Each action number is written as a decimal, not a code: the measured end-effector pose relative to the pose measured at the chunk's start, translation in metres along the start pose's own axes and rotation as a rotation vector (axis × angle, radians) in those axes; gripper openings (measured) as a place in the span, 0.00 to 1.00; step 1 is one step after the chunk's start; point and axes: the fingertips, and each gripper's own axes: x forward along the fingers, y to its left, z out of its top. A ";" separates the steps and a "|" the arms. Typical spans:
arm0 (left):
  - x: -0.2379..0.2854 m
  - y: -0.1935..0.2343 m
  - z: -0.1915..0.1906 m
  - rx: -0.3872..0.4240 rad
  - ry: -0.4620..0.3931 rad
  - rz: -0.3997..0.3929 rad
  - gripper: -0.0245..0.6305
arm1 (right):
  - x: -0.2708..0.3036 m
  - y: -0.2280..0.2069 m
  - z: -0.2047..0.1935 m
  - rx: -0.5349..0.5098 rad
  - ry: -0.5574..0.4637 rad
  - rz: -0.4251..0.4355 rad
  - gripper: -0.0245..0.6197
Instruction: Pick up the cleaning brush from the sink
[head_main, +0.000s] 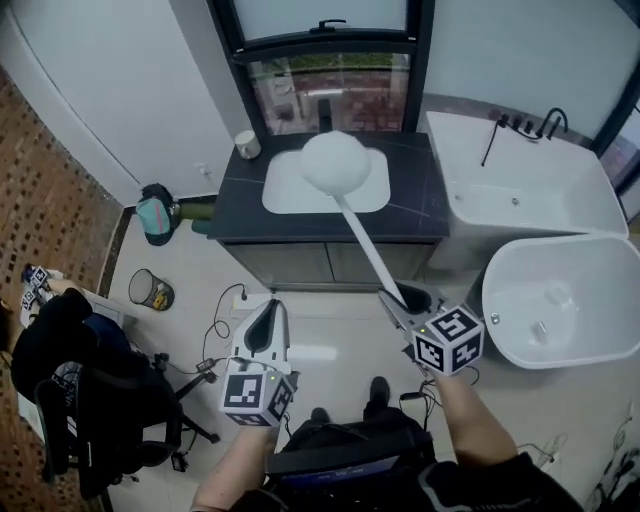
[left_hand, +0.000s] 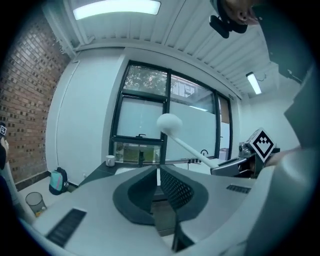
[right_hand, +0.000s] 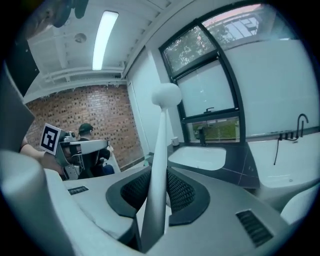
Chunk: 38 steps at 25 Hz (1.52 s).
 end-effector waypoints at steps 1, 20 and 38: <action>-0.014 0.002 -0.002 -0.001 -0.006 -0.024 0.04 | -0.009 0.013 -0.002 -0.009 -0.022 -0.038 0.17; -0.211 -0.025 0.002 -0.040 -0.029 -0.219 0.04 | -0.158 0.226 -0.020 -0.081 -0.341 -0.313 0.17; -0.192 -0.069 0.019 -0.035 -0.052 -0.249 0.04 | -0.186 0.194 -0.008 -0.067 -0.407 -0.356 0.17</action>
